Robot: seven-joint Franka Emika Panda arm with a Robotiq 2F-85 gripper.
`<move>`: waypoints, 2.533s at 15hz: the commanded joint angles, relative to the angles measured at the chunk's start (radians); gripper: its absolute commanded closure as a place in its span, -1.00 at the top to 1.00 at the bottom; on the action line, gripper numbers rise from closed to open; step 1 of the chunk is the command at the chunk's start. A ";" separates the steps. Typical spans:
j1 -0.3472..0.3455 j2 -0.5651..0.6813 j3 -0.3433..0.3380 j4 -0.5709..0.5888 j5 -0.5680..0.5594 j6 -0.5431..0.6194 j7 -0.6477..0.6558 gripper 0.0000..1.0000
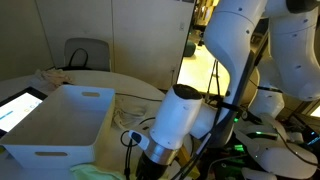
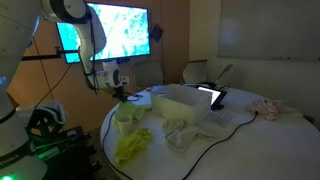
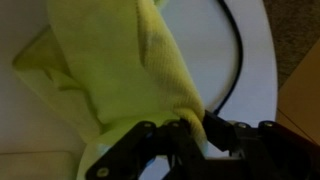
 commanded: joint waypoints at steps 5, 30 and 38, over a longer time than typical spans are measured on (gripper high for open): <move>0.122 0.020 0.043 0.232 0.055 -0.160 0.091 -0.95; 0.583 0.002 -0.526 0.647 0.179 -0.453 0.559 -0.95; 0.556 -0.126 -0.581 0.599 0.093 -0.496 0.625 -0.95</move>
